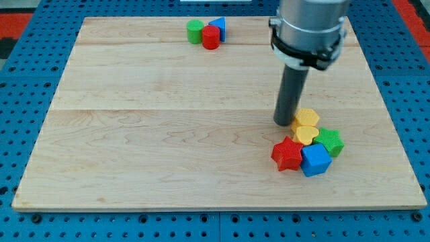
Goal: Slide the red circle to the top left of the yellow hexagon
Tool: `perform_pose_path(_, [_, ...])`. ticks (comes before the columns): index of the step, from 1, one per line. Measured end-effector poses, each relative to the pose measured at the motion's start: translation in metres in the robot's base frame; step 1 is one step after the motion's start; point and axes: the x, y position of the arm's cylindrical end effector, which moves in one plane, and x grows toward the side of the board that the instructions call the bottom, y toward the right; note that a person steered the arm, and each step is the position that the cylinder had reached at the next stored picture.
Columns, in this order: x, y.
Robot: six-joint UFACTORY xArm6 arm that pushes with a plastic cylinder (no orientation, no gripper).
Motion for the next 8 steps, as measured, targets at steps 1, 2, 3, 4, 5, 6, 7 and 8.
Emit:
perform_pose_path(1, [-0.03,-0.011])
perform_pose_path(2, [-0.084,-0.038])
perform_pose_path(3, [-0.128,-0.044])
perform_pose_path(4, [-0.169,-0.04])
perform_pose_path(5, [-0.187,-0.019])
perform_pose_path(6, [-0.211,-0.009])
perform_pose_path(7, [-0.239,-0.01])
perform_pose_path(8, [-0.256,-0.025])
